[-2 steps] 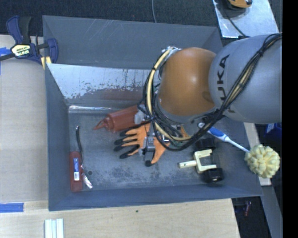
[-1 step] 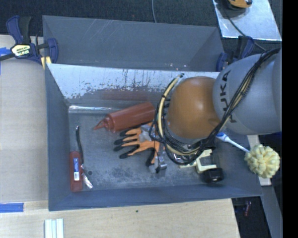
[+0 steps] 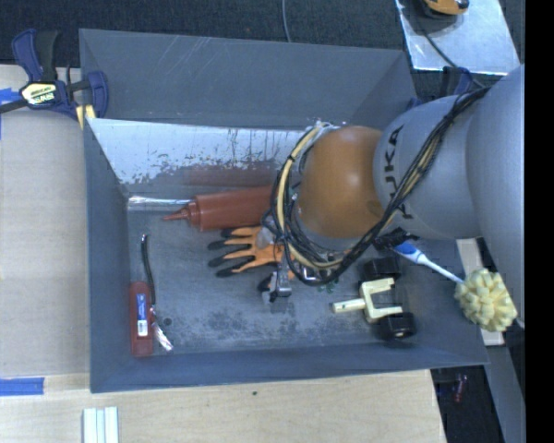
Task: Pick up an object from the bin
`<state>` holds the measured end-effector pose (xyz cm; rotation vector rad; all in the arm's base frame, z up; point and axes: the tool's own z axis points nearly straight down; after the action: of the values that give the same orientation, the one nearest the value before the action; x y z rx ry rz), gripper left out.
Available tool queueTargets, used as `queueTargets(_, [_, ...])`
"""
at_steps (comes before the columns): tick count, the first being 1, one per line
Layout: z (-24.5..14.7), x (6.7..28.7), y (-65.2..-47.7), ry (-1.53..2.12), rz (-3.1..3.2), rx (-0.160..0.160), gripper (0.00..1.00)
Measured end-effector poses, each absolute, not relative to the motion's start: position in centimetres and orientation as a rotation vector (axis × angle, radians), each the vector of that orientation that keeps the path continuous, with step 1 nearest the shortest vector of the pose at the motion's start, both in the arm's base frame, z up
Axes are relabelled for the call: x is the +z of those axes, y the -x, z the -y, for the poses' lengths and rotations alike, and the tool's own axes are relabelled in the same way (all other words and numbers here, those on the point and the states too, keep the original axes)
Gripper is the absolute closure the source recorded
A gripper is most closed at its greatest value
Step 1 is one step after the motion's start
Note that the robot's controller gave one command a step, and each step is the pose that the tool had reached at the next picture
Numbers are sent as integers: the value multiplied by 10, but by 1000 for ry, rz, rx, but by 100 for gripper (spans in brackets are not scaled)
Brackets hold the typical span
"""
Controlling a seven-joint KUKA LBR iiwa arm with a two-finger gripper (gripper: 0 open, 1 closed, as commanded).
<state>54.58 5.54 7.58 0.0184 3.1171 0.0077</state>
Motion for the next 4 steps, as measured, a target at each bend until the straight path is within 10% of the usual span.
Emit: queueTargets(4, [-65,122,-562,214,-3105,2,0])
